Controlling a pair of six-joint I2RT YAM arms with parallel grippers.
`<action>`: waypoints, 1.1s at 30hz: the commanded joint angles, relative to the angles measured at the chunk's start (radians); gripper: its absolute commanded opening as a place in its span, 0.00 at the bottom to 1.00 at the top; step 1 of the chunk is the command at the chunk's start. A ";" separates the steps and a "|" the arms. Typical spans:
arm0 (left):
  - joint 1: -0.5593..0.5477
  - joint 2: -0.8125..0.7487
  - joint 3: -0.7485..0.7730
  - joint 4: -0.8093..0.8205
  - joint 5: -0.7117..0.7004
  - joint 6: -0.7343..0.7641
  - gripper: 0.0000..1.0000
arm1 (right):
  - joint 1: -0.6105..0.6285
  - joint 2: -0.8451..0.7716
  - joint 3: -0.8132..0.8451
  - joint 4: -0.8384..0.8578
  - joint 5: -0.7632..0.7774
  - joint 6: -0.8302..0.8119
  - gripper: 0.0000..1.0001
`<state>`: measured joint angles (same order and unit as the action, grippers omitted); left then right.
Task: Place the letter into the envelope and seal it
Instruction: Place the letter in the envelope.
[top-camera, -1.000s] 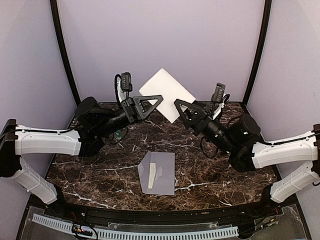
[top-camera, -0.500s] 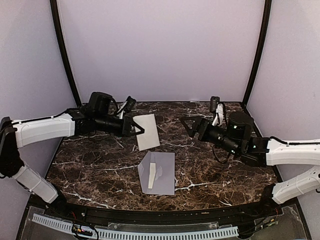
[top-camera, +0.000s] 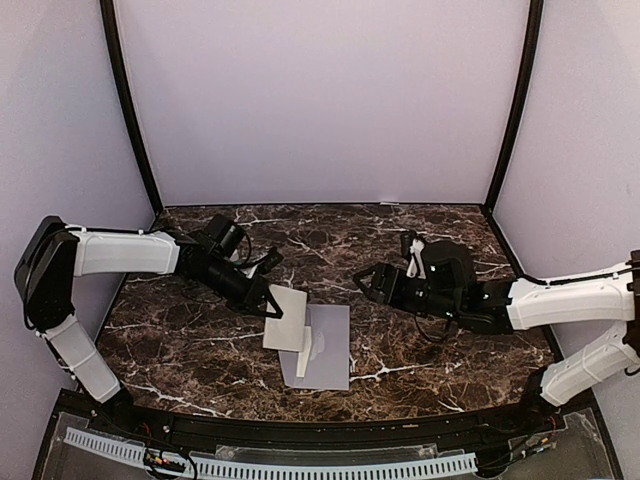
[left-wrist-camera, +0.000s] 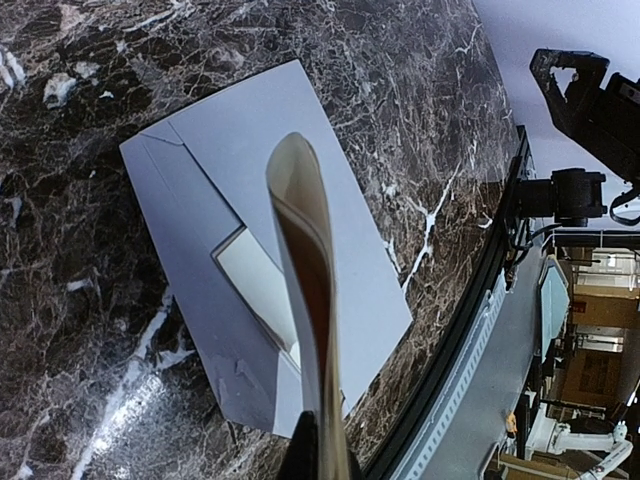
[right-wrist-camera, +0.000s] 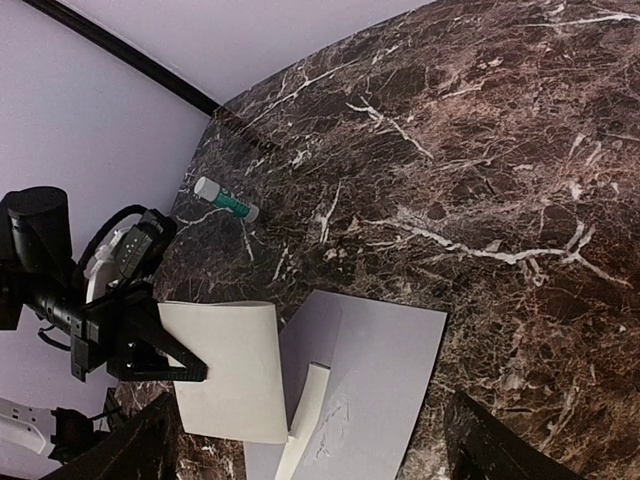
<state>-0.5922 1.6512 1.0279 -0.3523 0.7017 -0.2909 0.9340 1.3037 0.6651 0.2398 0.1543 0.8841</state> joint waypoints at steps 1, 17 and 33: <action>0.010 0.004 0.009 0.000 0.041 0.000 0.00 | -0.007 0.035 0.003 0.026 -0.039 0.029 0.87; 0.022 0.058 -0.062 0.096 0.042 -0.092 0.00 | -0.005 0.161 -0.001 0.052 -0.099 0.063 0.82; 0.022 0.101 -0.114 0.141 0.042 -0.102 0.00 | 0.015 0.293 0.025 0.108 -0.188 0.093 0.80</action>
<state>-0.5755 1.7424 0.9417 -0.2310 0.7296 -0.3870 0.9390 1.5684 0.6659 0.2962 -0.0074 0.9638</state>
